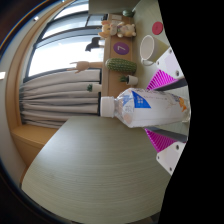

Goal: Pour water

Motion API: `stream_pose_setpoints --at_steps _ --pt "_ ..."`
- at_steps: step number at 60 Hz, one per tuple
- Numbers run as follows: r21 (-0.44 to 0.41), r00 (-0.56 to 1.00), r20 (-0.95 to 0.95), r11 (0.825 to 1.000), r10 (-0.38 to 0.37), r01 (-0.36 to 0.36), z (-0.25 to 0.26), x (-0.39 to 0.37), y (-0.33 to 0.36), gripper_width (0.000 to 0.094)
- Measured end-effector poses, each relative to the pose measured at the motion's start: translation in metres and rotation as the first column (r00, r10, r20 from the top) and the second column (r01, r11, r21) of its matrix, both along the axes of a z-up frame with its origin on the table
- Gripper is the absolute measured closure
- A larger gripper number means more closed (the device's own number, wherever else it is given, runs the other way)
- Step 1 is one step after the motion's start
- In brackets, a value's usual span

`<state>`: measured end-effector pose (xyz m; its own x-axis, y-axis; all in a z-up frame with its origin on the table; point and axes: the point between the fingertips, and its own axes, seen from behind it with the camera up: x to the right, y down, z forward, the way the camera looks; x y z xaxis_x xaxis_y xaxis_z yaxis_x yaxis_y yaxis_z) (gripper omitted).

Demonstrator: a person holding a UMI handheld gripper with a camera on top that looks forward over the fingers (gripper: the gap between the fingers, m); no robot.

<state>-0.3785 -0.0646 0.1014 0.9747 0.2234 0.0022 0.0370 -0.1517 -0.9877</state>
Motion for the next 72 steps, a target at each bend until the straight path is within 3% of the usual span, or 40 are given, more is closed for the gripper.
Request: stream_pose_setpoints --at_steps 2,17,28,38,47,54,64,72 --pt "0.01 1.0 0.011 1.0 -0.021 0.021 0.0 0.005 0.003 0.0371" --pt "0.038 1.0 -0.017 0.999 -0.024 0.025 0.002 0.007 0.004 0.0583" --pt "0.005 0.991 -0.116 0.998 -0.059 0.06 0.007 0.019 0.006 0.0584" --pt "-0.033 0.888 -0.451 0.996 -0.091 0.086 0.037 0.03 0.023 0.0584" --pt "-0.054 0.584 -0.807 0.996 -0.083 0.067 0.064 0.046 0.045 0.0582" --pt "-0.037 0.277 -0.959 0.997 -0.055 0.07 0.08 0.068 0.056 0.0581" --pt "-0.099 -0.117 -0.989 0.993 -0.09 0.072 0.085 0.091 0.072 0.0584" --pt "-0.101 -0.361 -0.93 0.992 -0.069 0.071 0.092 0.107 0.084 0.0583"
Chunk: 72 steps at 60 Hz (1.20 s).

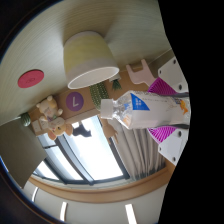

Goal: Pour water

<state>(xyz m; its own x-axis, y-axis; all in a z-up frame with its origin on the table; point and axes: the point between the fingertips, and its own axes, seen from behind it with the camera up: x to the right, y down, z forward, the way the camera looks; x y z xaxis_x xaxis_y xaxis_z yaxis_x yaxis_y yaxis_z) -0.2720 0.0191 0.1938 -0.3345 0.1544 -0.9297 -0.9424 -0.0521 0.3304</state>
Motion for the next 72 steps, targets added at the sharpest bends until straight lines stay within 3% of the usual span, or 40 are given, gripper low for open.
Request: stream_pose_setpoints --at_steps 15,21,27,37,46,51,58,59,65,72 --pt "-0.027 0.905 -0.417 0.996 -0.085 0.081 -0.01 0.038 0.01 0.0572" --pt "-0.025 0.867 -0.486 0.993 -0.113 0.115 -0.013 0.053 0.008 0.0573" --pt "-0.035 0.872 -0.479 0.995 -0.101 0.096 -0.014 0.052 0.006 0.0572" --pt "-0.008 0.955 -0.291 0.999 -0.054 0.054 0.005 0.038 0.008 0.0574" --pt "0.052 0.972 0.235 0.998 0.02 -0.033 0.053 0.003 0.017 0.0553" --pt "0.073 0.81 0.587 0.996 0.004 -0.058 0.076 -0.008 0.015 0.0554" --pt "0.089 0.393 0.917 0.995 -0.066 -0.04 0.101 0.001 0.009 0.0555" --pt "0.113 0.322 0.942 0.993 -0.094 -0.041 0.093 0.009 0.006 0.0555" --pt "0.062 -0.015 0.998 0.997 -0.061 0.056 0.107 0.036 0.005 0.0554" --pt "0.074 -0.254 0.967 0.978 -0.023 0.195 0.103 0.09 0.009 0.0552"
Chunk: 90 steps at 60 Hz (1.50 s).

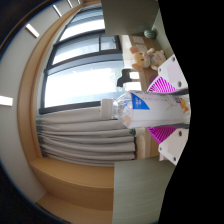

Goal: Pour water

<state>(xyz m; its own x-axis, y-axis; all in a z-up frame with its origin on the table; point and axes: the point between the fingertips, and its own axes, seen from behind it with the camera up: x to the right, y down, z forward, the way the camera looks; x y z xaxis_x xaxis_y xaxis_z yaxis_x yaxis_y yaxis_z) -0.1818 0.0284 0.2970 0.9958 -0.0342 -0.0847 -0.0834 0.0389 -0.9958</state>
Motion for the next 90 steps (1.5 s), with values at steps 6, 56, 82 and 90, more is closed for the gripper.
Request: stream_pose_setpoints --at_steps 6,56,82,90 --pt "-0.042 0.986 0.126 0.993 -0.105 0.111 -0.014 0.045 -0.002 0.0551" --pt "-0.182 0.938 0.114 0.921 -0.328 0.344 -0.196 0.195 0.002 0.0538" --pt "-0.23 0.956 0.093 0.929 -0.277 0.291 -0.208 0.184 -0.035 0.0172" --pt "-0.254 0.973 0.086 0.94 -0.213 0.229 -0.217 0.156 -0.066 0.0169"
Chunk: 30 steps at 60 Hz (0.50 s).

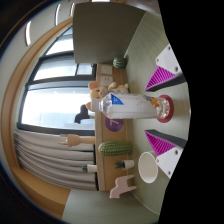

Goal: Pour water

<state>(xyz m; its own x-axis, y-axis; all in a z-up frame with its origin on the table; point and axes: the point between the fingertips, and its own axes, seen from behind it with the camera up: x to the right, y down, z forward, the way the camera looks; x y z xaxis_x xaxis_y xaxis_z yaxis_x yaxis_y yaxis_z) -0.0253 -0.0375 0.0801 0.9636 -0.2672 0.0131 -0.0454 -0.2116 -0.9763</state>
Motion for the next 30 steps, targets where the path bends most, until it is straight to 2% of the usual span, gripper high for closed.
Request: stream_pose_setpoints --at_steps 18,22,30 --pt "-0.083 0.992 0.046 0.99 0.12 -0.115 -0.009 -0.073 -0.087 0.0156" --pt "-0.099 0.984 0.037 0.98 0.174 -0.17 -0.006 -0.097 -0.101 0.0154" --pt "-0.073 0.962 0.023 0.96 0.273 -0.27 0.015 -0.142 -0.124 0.0155"
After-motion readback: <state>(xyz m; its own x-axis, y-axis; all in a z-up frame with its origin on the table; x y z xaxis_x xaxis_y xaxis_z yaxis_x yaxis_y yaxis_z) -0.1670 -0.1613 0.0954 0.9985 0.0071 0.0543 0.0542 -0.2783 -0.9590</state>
